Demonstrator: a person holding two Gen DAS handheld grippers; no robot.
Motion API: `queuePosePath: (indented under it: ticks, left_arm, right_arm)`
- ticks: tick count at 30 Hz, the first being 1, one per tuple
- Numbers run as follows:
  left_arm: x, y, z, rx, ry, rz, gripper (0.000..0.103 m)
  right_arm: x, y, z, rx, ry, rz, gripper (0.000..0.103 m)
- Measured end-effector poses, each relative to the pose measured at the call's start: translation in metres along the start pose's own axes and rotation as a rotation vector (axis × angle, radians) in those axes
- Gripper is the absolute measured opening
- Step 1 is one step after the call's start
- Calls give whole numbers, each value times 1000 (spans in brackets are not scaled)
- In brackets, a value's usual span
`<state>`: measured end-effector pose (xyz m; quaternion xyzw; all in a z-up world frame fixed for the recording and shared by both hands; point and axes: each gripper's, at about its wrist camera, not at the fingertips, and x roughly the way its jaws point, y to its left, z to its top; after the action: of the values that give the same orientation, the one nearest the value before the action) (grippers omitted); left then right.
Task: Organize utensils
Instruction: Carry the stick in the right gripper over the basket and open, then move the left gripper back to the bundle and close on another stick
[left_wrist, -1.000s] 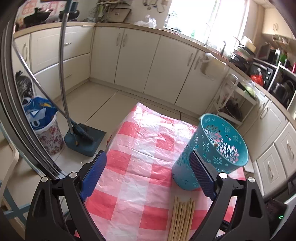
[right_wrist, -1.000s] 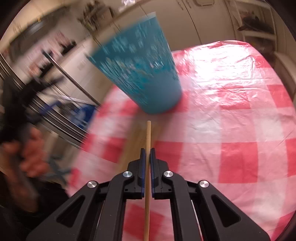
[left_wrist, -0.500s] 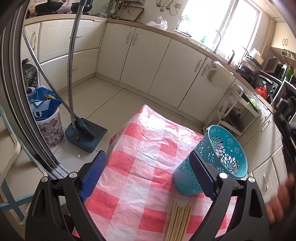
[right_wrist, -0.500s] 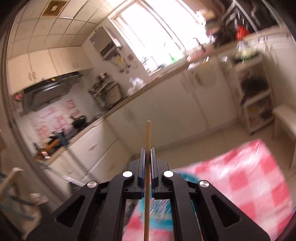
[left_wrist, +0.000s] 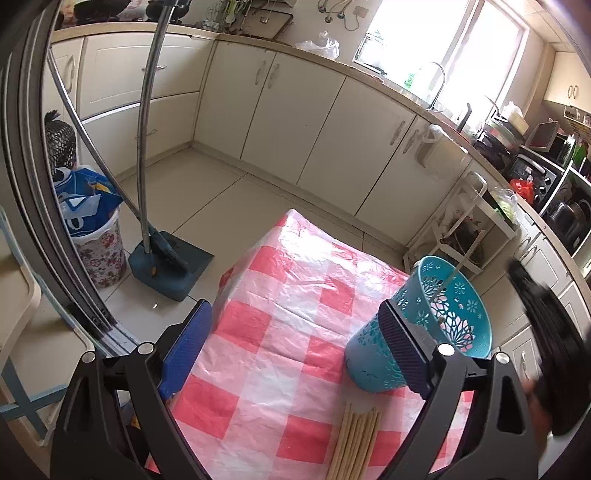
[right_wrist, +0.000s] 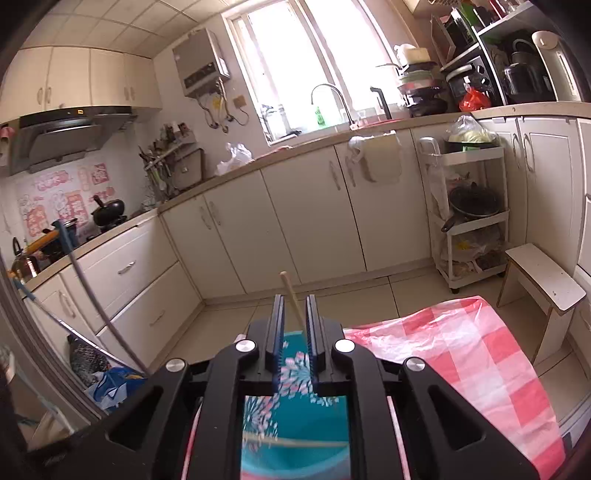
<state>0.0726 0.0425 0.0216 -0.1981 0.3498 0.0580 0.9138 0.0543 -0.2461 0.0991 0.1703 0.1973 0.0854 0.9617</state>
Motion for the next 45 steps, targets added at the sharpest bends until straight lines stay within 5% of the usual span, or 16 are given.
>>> queuePosePath:
  ticks: [7,15,22,36,40,45]
  left_arm:
    - [-7,-3,-4,44,-37,49,88]
    - [-21,-26,-21,207,-107,106,92]
    - [-28,-34,-25,271,-134,121,94]
    - [-21,-33,-27,290,-96,126,95]
    - [-9,-28,-29,292,-42,142,95]
    - [2,-18,-29,275,12,151,95]
  right_arm:
    - [-83,-1,-59,-120,-47,-92,39]
    - [-51,-17,-90,-70,186,-123,48]
    - [-49,-12,-99,-109,220,-121,54]
    - [-29,-10,-125,-179,397,-138,54]
    - [-12,-19,-143,-157,538,-119,33]
    - [-6,-16,-156,-175,596,-107,30]
